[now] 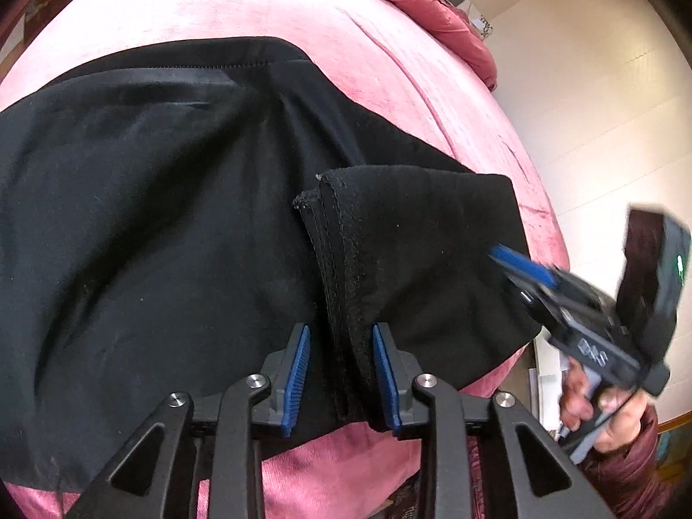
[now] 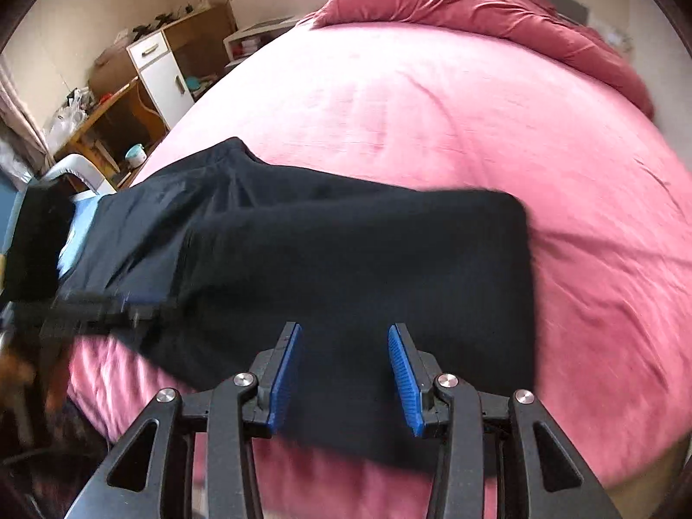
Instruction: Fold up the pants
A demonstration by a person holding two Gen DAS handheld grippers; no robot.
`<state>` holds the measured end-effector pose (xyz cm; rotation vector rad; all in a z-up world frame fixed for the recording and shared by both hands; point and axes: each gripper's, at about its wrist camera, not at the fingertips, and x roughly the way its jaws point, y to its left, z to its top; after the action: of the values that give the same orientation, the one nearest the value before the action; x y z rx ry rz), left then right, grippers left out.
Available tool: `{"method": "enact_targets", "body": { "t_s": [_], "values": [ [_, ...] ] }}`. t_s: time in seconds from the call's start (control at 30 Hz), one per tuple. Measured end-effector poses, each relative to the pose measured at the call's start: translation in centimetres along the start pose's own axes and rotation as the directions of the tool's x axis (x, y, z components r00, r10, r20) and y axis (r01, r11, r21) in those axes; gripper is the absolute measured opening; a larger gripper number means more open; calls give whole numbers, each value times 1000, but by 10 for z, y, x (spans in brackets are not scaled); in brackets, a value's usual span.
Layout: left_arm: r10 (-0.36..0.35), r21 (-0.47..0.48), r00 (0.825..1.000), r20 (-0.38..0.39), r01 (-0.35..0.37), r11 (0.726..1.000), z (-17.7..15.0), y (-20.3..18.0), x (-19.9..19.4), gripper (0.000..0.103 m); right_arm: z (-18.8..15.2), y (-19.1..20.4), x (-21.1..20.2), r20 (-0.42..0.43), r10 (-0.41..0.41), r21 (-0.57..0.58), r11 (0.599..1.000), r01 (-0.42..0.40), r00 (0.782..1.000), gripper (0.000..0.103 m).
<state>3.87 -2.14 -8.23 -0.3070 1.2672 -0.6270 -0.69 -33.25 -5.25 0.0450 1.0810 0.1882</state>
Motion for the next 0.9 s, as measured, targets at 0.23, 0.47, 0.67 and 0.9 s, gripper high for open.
{"method": "enact_targets", "body": {
  "t_s": [0.23,0.47,0.67,0.9],
  "values": [
    [70,30,997,41,-72,997,3,-13,12,35,18,-1,57,-32,-18,33,999,19,999,42],
    [162,118,983,88,-172,978,-7,-40,2,36,13,0,51,10,0,68,998,-1,1000,45],
    [226,154,964,140,-246,957,-22,-57,-20,37,7,11,34,25,-37,50,998,36,999,57],
    [298,109,940,166,-318,942,-33,-49,-40,39,-5,21,14,44,-51,66,997,48,998,61]
  ]
}}
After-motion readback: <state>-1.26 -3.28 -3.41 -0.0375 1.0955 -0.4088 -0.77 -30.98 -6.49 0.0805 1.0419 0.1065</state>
